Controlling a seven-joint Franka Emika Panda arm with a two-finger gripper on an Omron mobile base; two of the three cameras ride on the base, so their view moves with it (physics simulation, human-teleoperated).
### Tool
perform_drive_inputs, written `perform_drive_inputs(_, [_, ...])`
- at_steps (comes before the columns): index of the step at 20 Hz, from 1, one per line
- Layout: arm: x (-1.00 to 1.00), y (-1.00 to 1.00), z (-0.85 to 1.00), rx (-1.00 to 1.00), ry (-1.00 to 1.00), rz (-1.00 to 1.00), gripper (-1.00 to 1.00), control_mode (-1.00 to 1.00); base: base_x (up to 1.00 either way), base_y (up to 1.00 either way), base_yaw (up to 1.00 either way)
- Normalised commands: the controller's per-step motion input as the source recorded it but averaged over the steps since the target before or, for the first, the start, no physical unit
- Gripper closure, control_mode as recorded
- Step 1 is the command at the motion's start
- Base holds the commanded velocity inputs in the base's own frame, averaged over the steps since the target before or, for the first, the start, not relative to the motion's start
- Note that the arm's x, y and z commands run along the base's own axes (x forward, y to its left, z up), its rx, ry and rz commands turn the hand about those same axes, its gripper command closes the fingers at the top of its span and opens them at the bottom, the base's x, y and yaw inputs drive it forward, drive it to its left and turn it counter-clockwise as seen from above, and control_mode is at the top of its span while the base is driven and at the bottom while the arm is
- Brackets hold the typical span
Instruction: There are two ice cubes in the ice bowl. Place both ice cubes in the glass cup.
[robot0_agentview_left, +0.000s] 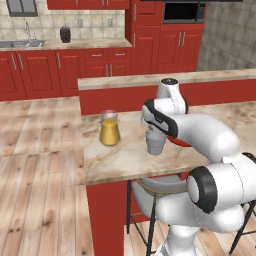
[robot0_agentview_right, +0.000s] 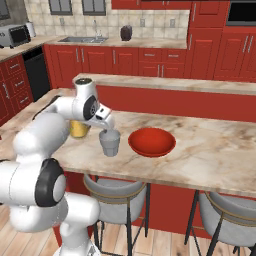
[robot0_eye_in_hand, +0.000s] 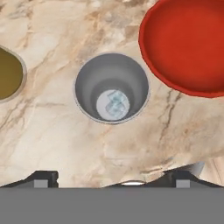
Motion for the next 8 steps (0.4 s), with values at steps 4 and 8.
perform_drive_inputs(4, [-1.00, 0.00, -0.09, 0.00, 0.00, 0.03, -1.00, -1.00, 0.00, 0.00, 0.00])
perform_drive_inputs(8, [-1.00, -0.24, -0.42, -0.02, -0.01, 0.04, -1.00, -1.00, 0.00, 0.00, 0.00])
